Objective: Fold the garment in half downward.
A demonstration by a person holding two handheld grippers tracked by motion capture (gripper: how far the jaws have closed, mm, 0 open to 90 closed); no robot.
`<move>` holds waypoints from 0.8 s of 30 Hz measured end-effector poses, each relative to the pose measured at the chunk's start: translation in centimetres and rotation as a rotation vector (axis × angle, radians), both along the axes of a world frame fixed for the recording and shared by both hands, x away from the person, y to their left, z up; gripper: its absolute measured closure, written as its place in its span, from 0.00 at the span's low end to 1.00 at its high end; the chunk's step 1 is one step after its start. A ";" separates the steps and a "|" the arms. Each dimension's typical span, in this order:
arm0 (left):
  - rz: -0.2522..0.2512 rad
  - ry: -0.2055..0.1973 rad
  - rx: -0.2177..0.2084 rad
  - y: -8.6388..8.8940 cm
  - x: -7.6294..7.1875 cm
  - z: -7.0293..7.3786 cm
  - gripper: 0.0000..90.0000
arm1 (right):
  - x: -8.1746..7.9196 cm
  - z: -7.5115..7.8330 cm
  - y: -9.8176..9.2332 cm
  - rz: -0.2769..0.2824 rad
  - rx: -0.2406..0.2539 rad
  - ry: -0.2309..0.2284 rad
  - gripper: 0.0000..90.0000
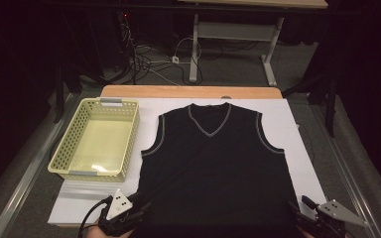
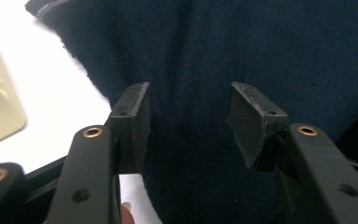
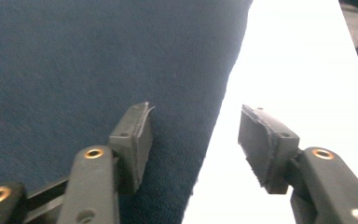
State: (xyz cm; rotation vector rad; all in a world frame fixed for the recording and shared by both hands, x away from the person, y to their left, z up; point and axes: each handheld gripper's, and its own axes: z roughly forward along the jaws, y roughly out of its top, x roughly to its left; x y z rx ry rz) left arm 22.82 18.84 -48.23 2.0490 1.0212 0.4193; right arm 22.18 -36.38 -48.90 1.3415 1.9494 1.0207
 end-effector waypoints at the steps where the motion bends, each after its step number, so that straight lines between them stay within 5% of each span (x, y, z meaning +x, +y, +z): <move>1: 0.006 0.007 -0.004 0.2 0.2 -0.1 0.53 | 0.0 -0.1 0.0 0.005 -0.007 -0.009 0.53; 6: 0.020 0.018 -0.024 0.9 0.6 -0.2 0.53 | -0.3 0.1 0.2 0.056 0.020 0.014 0.89; 8: 0.017 0.022 -0.023 0.9 0.7 -0.3 0.52 | -0.5 0.2 0.2 0.068 0.006 0.016 0.96; 16: -0.015 0.008 -0.046 0.8 0.8 -0.1 0.44 | -2.3 0.8 -0.3 0.059 0.001 0.011 0.97; 24: -0.053 -0.021 -0.140 0.5 0.8 0.1 0.34 | -2.8 1.2 -0.2 0.080 0.015 -0.009 0.89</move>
